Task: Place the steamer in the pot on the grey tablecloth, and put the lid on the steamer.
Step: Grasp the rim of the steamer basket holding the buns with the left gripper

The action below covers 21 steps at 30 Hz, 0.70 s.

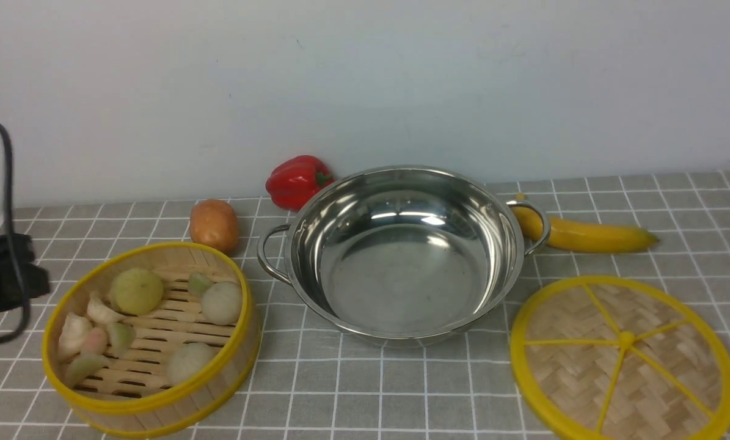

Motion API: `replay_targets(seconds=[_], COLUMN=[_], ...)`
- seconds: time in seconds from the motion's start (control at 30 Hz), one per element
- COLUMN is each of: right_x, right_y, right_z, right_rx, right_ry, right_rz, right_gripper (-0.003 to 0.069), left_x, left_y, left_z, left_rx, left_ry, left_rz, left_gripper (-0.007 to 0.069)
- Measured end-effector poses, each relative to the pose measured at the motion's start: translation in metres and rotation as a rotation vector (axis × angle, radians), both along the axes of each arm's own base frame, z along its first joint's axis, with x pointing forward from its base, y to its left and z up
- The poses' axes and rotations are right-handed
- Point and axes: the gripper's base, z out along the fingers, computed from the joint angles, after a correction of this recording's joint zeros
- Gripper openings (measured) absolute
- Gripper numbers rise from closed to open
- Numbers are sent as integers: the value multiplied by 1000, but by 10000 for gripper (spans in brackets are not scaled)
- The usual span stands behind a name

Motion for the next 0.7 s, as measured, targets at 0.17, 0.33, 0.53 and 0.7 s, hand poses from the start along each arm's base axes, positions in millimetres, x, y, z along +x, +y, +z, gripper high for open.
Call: replay_targets(seconds=[0.17, 0.33, 0.53, 0.7], right_x=[0, 0, 0, 0], right_y=[0, 0, 0, 0], right_z=[0, 0, 0, 0], right_rx=[1, 1, 0, 0], right_ry=[0, 1, 1, 1], right_rz=[0, 1, 1, 1], right_gripper=[243, 243, 243, 243], left_x=[0, 10, 22, 33], left_y=[13, 14, 22, 29], left_z=[-7, -26, -55, -80], left_rx=[18, -12, -38, -52], left_ry=[99, 188, 267, 312], left_rz=[90, 77, 85, 98], left_gripper=[250, 250, 250, 250])
